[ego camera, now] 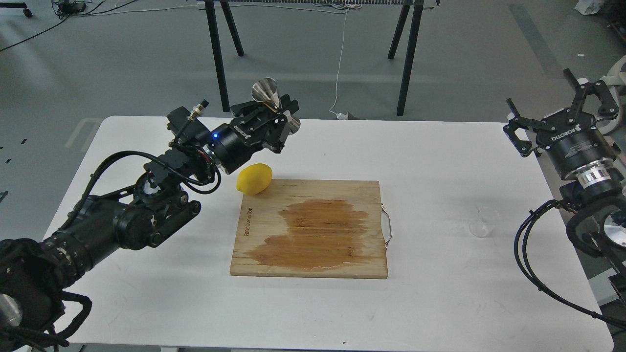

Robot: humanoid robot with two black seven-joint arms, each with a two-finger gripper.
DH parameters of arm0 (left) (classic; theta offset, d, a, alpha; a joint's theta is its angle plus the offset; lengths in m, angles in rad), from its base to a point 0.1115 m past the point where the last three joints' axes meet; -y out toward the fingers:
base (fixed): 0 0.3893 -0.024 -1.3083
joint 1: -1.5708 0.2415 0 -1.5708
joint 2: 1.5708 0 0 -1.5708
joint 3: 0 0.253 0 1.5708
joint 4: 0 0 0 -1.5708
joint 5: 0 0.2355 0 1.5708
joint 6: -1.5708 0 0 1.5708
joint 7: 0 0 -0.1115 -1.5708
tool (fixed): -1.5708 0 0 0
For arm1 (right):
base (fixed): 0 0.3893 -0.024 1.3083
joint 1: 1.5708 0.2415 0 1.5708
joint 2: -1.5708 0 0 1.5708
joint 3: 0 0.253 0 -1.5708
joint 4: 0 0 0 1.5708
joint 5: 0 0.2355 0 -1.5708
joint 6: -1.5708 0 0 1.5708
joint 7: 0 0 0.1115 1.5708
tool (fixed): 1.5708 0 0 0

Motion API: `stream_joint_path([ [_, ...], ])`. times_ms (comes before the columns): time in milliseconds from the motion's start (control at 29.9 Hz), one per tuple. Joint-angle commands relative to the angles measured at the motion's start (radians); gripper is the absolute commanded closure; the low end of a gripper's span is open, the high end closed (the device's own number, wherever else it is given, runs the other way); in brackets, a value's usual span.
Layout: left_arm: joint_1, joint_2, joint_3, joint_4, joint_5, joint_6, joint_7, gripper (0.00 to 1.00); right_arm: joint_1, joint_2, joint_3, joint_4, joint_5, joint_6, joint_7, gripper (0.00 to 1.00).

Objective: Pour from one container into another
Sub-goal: 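Carry the jigger with the left gripper over the cutting board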

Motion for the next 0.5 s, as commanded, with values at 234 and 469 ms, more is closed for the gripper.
stream_joint_path([
  [234, 0.035, -0.201, 0.098, 0.061, 0.18, 0.0, 0.0, 0.97, 0.0, -0.011, -0.002, -0.003, 0.0, 0.0, 0.0, 0.01],
  [469, 0.1, -0.234, 0.15, 0.133, 0.186, 0.0, 0.0, 0.96, -0.003, -0.022, -0.003, -0.009, 0.0, 0.0, -0.008, 0.01],
])
